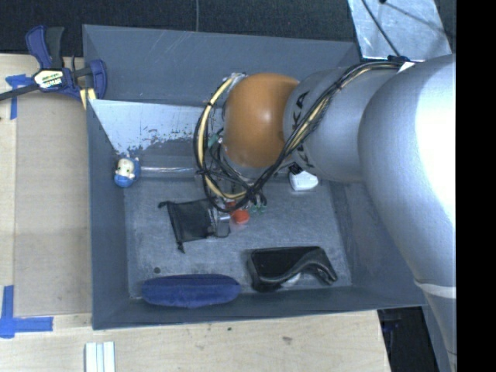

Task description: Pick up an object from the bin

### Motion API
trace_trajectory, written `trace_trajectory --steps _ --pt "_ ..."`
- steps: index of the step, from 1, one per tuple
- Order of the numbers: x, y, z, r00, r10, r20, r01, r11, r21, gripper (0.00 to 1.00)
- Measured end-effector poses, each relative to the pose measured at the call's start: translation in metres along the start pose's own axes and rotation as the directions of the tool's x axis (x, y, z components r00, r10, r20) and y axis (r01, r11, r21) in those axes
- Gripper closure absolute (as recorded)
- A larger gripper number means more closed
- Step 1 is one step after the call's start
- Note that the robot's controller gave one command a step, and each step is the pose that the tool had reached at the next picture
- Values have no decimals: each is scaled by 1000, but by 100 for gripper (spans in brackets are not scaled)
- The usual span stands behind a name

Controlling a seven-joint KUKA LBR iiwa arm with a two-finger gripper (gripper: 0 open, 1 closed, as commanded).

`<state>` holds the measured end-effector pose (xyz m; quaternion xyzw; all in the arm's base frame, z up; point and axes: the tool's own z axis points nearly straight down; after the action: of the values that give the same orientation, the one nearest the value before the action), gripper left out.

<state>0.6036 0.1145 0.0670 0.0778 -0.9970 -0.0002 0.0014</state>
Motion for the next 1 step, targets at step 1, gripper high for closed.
trace_trajectory --steps 1 --pt "11 17 -35 1000 15 5 -15 1000 -1 0"
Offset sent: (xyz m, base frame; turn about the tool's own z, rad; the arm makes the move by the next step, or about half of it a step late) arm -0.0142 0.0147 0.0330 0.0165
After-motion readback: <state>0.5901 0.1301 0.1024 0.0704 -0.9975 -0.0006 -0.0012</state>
